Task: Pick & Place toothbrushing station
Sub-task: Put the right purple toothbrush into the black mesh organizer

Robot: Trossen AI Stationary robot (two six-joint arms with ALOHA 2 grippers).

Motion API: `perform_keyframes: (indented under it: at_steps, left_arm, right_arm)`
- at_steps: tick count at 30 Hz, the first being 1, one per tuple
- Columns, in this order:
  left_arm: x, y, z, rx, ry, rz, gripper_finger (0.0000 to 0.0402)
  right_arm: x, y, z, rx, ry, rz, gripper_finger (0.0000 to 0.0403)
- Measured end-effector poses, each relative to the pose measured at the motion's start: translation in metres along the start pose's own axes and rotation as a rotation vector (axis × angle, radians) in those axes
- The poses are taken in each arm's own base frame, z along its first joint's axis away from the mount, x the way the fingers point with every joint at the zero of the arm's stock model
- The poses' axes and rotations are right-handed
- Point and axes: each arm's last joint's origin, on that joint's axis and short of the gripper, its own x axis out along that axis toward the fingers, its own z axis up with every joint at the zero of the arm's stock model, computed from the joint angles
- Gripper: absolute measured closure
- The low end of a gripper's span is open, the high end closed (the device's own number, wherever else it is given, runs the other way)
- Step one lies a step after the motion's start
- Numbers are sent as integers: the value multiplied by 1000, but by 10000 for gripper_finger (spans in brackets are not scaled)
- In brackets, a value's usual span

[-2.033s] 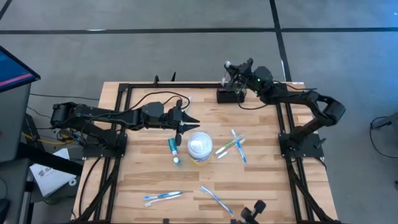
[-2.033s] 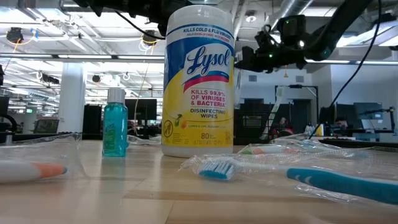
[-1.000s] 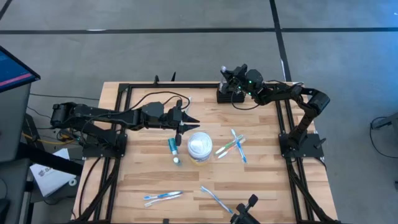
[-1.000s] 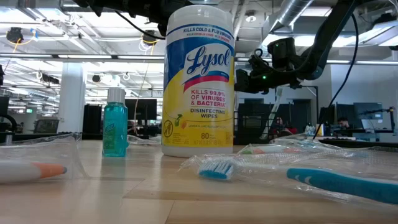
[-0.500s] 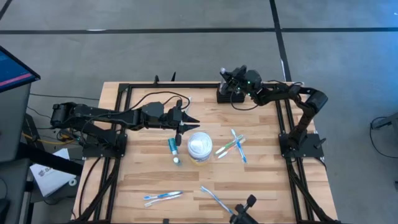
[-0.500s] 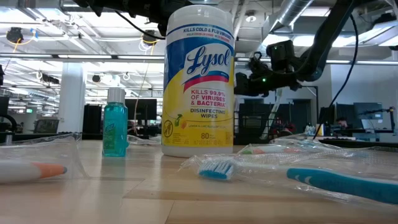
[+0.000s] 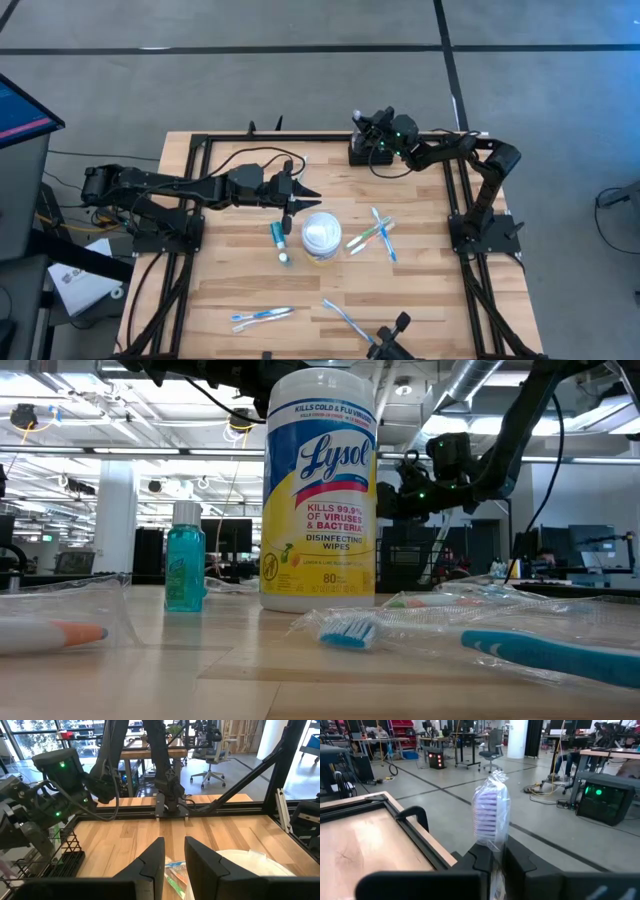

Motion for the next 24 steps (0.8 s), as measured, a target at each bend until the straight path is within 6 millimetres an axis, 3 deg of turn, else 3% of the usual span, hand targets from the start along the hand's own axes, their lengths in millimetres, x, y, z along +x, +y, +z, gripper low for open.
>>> perform_keyframes:
  at_steps: [10,24]
  left_arm:
    - [0,0,0,0,0,0,334]
    - [0,0,0,0,0,0,334]
  right_arm:
    - [0,1,0,-2,0,27,361]
    - [0,1,0,-6,1,29,285]
